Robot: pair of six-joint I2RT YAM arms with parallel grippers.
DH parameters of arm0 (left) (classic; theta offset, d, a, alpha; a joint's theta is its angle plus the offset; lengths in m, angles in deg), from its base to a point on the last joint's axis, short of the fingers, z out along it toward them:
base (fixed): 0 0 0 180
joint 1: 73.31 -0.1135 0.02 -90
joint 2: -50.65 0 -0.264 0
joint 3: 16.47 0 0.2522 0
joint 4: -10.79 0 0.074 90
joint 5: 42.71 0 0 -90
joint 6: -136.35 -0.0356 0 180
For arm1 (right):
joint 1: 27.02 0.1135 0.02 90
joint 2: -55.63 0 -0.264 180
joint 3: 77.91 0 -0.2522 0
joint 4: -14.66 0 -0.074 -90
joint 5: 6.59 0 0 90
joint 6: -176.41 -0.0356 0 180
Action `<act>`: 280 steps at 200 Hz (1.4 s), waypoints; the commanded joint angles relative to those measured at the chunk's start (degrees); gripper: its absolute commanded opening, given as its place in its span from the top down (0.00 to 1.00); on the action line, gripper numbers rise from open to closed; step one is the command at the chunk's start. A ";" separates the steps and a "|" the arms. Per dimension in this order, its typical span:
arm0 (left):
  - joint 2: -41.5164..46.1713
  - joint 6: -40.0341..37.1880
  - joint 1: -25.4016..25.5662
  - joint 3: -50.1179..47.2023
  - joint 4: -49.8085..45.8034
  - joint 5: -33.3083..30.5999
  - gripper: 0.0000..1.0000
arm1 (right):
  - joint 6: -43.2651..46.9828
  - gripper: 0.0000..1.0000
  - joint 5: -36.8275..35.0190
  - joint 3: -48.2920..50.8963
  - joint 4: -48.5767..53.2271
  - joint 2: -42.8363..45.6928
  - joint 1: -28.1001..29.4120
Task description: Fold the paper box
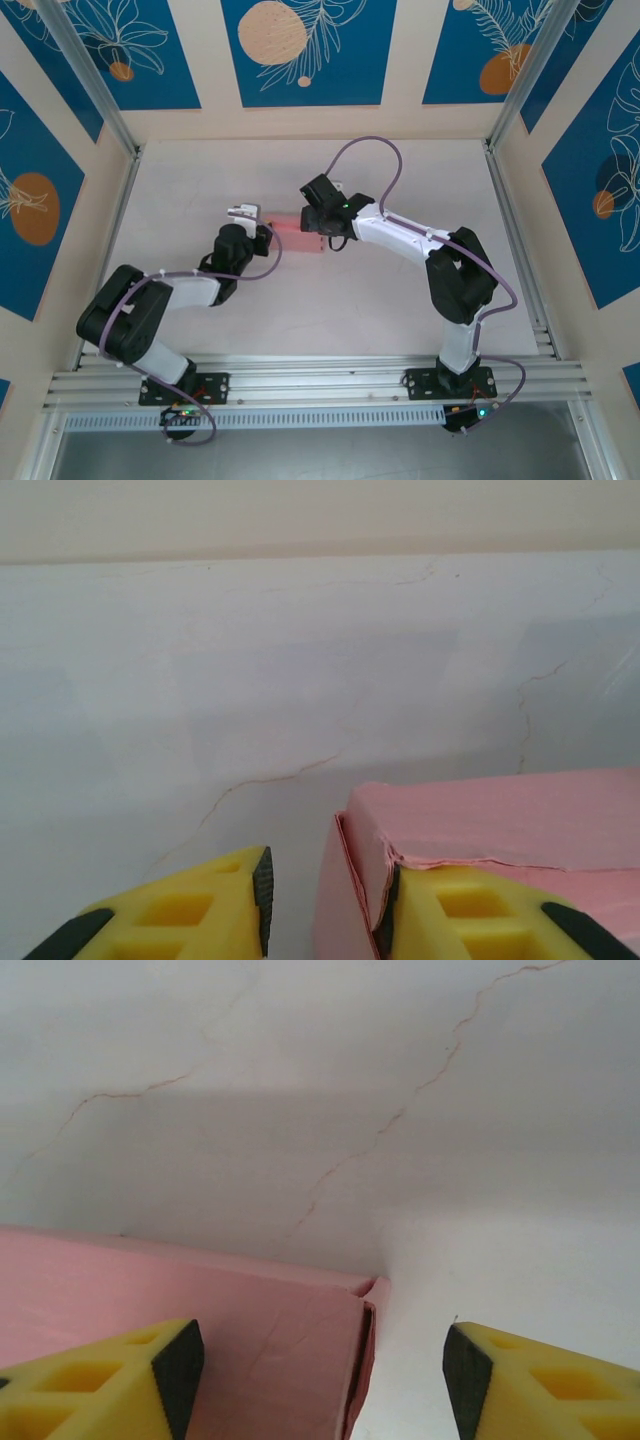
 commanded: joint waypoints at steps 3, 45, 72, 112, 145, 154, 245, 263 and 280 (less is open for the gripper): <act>2.59 1.79 1.06 -1.55 -8.62 2.15 0.64 | -0.95 0.37 -0.11 2.31 1.84 -0.05 -0.31; 8.63 5.51 1.01 -1.78 -16.62 5.67 0.46 | -0.93 0.40 0.31 2.57 0.95 -0.40 -0.45; 11.09 7.70 0.97 0.19 -25.23 10.29 0.31 | -1.06 0.40 0.39 2.77 0.86 -0.50 -0.60; 12.89 11.18 0.77 1.39 -31.21 17.81 0.09 | -1.00 0.42 0.91 3.52 -0.03 -0.45 -0.67; 14.84 13.56 0.43 3.46 -34.44 22.69 0.00 | -1.04 0.42 0.87 3.67 -0.41 -0.73 -0.63; 15.00 14.75 0.32 4.24 -35.48 23.04 0.00 | -1.00 0.42 0.96 3.64 -0.43 -0.82 -0.58; 17.32 26.74 -1.27 6.94 -37.24 16.64 0.02 | -0.47 0.43 1.42 3.48 -0.23 -0.85 -0.57; 16.55 29.26 -2.33 7.27 -36.10 15.96 0.08 | -0.39 0.43 1.53 3.46 -0.24 -0.84 -0.49; 14.71 30.38 -2.98 7.99 -34.95 18.04 0.11 | -0.36 0.43 1.51 3.38 -0.07 -0.84 -0.49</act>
